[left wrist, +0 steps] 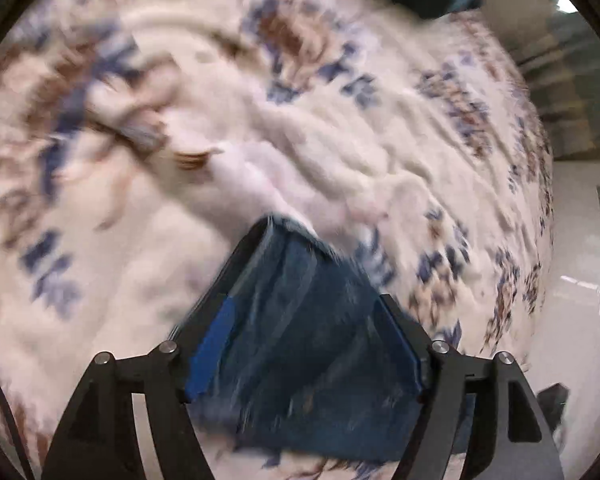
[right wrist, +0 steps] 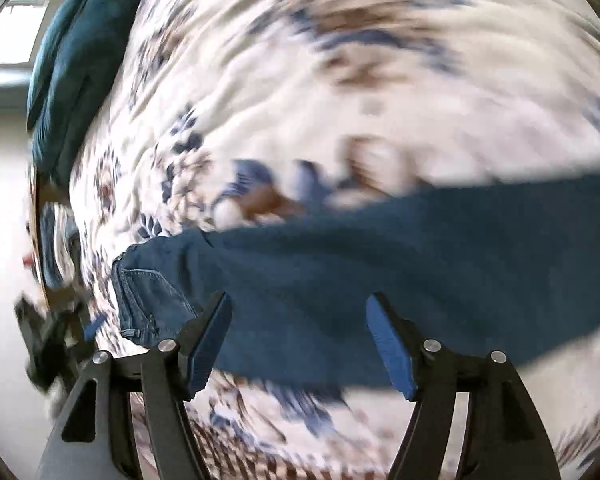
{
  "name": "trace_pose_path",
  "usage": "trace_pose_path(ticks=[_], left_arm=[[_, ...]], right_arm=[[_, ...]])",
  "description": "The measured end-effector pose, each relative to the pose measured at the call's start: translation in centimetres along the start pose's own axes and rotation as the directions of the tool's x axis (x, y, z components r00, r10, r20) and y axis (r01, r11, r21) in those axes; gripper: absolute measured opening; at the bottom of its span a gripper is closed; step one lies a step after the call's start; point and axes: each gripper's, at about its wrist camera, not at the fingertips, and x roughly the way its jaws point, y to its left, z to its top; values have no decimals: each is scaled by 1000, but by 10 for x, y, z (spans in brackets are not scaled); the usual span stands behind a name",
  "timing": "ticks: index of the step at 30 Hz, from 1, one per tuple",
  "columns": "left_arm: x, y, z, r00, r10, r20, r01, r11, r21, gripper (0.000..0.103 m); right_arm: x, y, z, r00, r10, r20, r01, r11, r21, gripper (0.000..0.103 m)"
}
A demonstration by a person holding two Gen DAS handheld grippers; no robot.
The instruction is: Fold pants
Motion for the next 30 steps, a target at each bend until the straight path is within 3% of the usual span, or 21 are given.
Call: trace_pose_path(ticks=[2, 4, 6, 7, 8, 9, 11, 12, 13, 14, 15, 17, 19, 20, 21, 22, 23, 24, 26, 28, 30], left_arm=[[34, 3, 16, 993, -16, -118, 17, 1000, 8, 71], [52, 6, 15, 988, -45, -145, 44, 999, -6, 70], [49, 3, 8, 993, -40, -112, 42, 999, 22, 56], [43, 2, 5, 996, -23, -82, 27, 999, 46, 36], [36, -2, 3, 998, 30, -48, -25, 996, 85, 35], [33, -5, 1, 998, 63, -18, -60, 992, 114, 35], [32, -11, -6, 992, 128, 8, -128, 974, 185, 36], [33, -10, -6, 989, 146, 12, -145, 969, 200, 37], [34, -11, -5, 986, 165, 17, -164, 963, 213, 37], [34, -11, -4, 984, 179, 24, -180, 959, 221, 38], [34, -11, -3, 983, 184, 27, -185, 957, 222, 38], [31, -12, -1, 984, 175, 17, -175, 961, 214, 38], [27, -11, 1, 986, 168, 26, -169, 961, 217, 38], [27, -9, 1, 986, 162, 27, -164, 962, 217, 38], [27, -6, 1, 987, 157, 28, -160, 964, 214, 38], [26, -6, 1, 987, 156, 30, -159, 965, 211, 38], [27, -5, 1, 987, 157, 33, -160, 964, 213, 38], [24, -2, -1, 987, 156, 34, -160, 963, 216, 38], [23, -1, -2, 985, 166, 42, -171, 959, 224, 38], [26, -8, -1, 981, 184, 56, -192, 953, 234, 38], [30, -14, -1, 976, 206, 66, -216, 944, 251, 39]], right_arm=[[20, 20, 19, 998, -42, -35, 41, 998, -52, 72], [39, 36, 37, 994, -88, -69, 79, 990, -121, 72], [50, 48, 45, 988, -132, -85, 115, 977, -181, 72], [54, 53, 48, 984, -153, -90, 132, 968, -211, 72], [58, 54, 50, 978, -182, -99, 156, 961, -229, 71], [60, 53, 49, 975, -195, -109, 164, 956, -245, 64], [64, 48, 46, 956, -278, -95, 241, 927, -286, 19], [66, 42, 47, 938, -340, -68, 305, 903, -303, 15], [67, 31, 50, 905, -423, -43, 392, 870, -300, 14], [67, 19, 53, 885, -464, -43, 435, 856, -279, 6], [66, 9, 56, 882, -467, -56, 442, 863, -244, 3], [53, -8, 61, 920, -383, -88, 369, 918, -144, 3], [36, -1, 58, 966, -237, -104, 223, 965, -137, 5], [27, 10, 53, 979, -173, -105, 153, 972, -180, 17], [24, 17, 49, 978, -183, -103, 157, 962, -223, 30], [25, 23, 45, 970, -222, -100, 188, 944, -272, 62], [33, 25, 38, 949, -294, -112, 243, 911, -334, 69], [42, 22, 35, 932, -338, -130, 274, 893, -357, 66], [54, 12, 28, 916, -376, -142, 301, 876, -376, 30], [44, 1, 29, 923, -374, -93, 324, 884, -337, 19], [28, -19, 37, 941, -333, -58, 310, 919, -242, 16]])
